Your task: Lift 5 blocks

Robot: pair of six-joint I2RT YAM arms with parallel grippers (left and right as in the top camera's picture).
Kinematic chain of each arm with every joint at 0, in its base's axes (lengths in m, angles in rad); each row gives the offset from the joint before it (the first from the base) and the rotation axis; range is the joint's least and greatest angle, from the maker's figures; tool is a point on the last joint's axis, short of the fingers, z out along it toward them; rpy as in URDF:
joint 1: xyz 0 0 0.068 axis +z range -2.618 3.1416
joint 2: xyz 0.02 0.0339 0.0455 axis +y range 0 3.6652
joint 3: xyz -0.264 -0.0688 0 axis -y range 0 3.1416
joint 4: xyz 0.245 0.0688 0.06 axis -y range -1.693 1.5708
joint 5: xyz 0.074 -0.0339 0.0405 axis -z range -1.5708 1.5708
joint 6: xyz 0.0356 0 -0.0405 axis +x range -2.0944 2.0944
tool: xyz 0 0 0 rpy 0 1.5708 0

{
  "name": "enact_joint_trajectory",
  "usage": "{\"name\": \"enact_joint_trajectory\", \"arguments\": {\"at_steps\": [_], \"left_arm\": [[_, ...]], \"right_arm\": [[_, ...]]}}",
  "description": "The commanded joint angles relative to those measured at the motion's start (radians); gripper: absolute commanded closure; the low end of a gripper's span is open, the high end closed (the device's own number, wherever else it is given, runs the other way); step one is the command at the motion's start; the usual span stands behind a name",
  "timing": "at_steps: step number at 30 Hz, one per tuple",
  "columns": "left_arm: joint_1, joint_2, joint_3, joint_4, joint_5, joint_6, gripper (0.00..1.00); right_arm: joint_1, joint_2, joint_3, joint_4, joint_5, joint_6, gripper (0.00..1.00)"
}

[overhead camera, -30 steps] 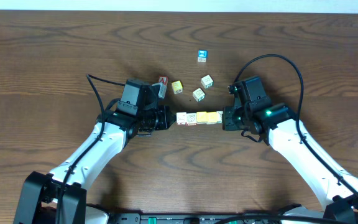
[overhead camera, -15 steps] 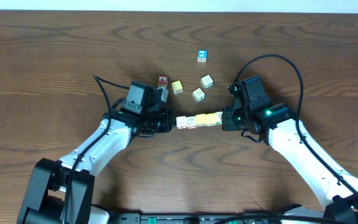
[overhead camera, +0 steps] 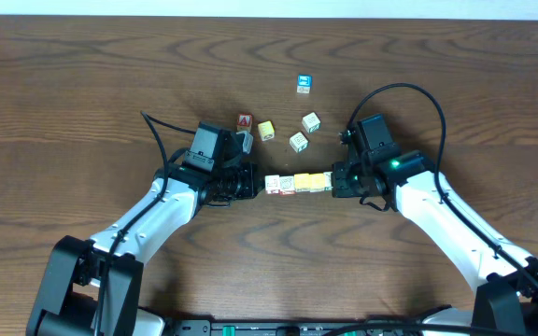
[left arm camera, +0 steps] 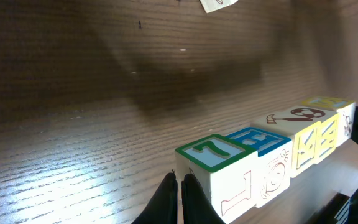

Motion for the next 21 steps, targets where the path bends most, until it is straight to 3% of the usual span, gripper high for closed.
{"name": "enact_joint_trajectory", "arguments": {"at_steps": [1, 21], "left_arm": [[-0.050, -0.002, 0.040, 0.019, 0.118, 0.013, 0.93], [-0.085, 0.082, 0.040, 0.020, 0.076, 0.013, 0.93]], "right_arm": [[0.044, 0.003, 0.033, 0.024, -0.203, 0.006, 0.99], [0.044, 0.011, 0.032, 0.025, -0.187, -0.002, 0.99]]}}
